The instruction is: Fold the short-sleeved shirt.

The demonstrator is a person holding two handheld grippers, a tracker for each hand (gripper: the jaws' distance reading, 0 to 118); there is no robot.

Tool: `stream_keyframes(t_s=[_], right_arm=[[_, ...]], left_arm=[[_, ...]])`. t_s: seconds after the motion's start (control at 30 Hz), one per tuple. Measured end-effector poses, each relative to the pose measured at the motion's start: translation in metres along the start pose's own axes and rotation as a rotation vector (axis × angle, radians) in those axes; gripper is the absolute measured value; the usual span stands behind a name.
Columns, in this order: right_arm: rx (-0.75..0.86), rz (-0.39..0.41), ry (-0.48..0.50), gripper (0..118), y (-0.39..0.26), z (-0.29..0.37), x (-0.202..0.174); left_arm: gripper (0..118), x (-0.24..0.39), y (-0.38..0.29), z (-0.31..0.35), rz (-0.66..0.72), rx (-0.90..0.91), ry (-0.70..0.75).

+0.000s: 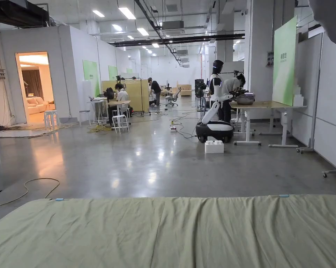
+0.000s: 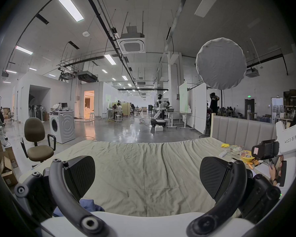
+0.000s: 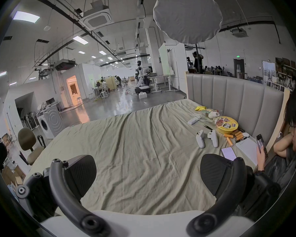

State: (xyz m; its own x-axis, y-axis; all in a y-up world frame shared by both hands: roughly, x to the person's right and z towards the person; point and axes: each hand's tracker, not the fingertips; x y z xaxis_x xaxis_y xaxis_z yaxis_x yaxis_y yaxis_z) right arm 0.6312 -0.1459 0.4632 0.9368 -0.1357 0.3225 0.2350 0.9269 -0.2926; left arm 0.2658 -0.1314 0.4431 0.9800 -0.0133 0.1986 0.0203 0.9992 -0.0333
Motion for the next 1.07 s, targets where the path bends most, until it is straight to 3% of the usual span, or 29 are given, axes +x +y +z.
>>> stream_keyframes(t_s=[0.1, 0.2, 0.3, 0.33, 0.57, 1.07], right_arm=[[0.028, 0.022, 0.004, 118, 0.000, 0.009, -0.007], [0.079, 0.049, 0.164, 118, 0.000, 0.010, -0.005], [0.177, 0.106, 0.389, 118, -0.005, 0.010, 0.004], [0.197, 0.110, 0.411, 118, -0.007, 0.012, 0.005], [0.256, 0.132, 0.311, 118, -0.007, 0.021, -0.003], [0.246, 0.151, 0.304, 118, -0.007, 0.014, -0.001]], left_arm=[[118, 0.001, -0.001, -0.001, 0.004, -0.007, -0.001], [118, 0.002, -0.003, -0.001, 0.013, -0.008, -0.007], [118, 0.004, -0.004, 0.001, 0.017, -0.006, -0.017], [118, 0.004, -0.004, 0.001, 0.014, -0.005, -0.016], [118, 0.003, -0.004, 0.003, 0.001, 0.003, -0.003], [118, 0.006, -0.004, -0.005, -0.022, -0.003, -0.013]])
